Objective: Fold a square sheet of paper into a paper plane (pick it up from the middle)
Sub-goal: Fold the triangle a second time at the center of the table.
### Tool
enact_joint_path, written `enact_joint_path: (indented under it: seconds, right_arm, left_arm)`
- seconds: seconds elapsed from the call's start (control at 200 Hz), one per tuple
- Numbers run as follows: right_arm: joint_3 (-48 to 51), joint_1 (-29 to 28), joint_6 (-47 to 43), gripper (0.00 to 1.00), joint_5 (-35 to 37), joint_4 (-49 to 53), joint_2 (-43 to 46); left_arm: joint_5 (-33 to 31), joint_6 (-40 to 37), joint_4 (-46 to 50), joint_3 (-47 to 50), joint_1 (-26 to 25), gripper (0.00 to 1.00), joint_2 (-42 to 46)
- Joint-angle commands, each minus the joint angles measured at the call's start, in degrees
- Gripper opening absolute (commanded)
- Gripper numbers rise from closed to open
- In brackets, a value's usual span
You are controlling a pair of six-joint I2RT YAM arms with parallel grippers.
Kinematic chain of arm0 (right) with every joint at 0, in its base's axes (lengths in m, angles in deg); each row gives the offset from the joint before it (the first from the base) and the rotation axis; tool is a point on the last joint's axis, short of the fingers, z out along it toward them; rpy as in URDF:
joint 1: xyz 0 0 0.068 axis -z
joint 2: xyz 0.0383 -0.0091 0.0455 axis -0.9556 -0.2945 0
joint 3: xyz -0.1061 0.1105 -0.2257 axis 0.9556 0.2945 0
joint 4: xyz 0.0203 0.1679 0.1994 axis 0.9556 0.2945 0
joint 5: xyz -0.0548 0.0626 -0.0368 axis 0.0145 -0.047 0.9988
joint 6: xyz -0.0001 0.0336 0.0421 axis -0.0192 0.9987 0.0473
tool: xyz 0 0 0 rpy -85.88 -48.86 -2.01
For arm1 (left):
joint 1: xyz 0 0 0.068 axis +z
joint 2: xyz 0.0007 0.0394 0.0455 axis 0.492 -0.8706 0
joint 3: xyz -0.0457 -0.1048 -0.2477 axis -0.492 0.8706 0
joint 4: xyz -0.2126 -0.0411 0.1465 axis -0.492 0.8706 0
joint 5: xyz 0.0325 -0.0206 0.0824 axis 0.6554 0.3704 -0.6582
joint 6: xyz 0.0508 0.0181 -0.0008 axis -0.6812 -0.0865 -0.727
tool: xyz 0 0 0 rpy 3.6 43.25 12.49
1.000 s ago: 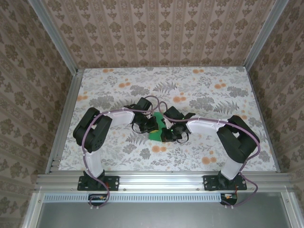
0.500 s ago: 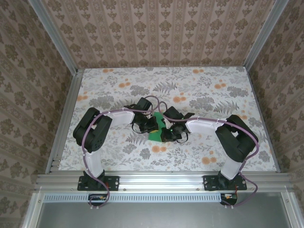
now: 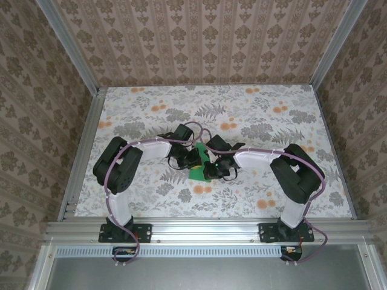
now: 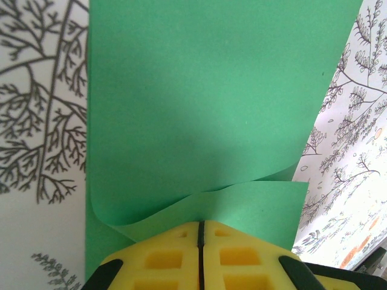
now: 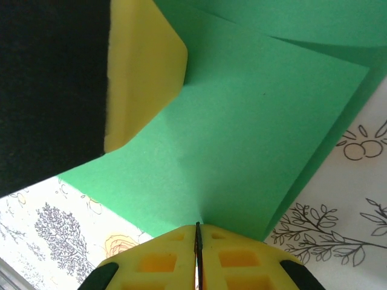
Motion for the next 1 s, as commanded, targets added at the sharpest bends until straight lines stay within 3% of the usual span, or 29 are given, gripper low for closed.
enact_joint_path:
  seconds: [0.0, 0.44, 0.995]
  right_arm:
    - [-0.1, -0.1, 0.6, 0.11, 2.3, 3.2, -1.1]
    - [1.5, -0.1, 0.8, 0.12, 1.8, 3.8, -1.0]
    - [7.1, 3.2, 1.9, 0.12, -6.3, -3.8, 0.6]
  left_arm:
    - [-3.6, 0.7, 4.5, 1.6, -0.9, 0.09, -3.3]
    - [-3.8, 0.7, 4.7, 1.6, -0.9, 0.09, -3.3]
    - [-4.1, 0.4, 5.2, 1.6, -0.8, 0.09, -3.2]
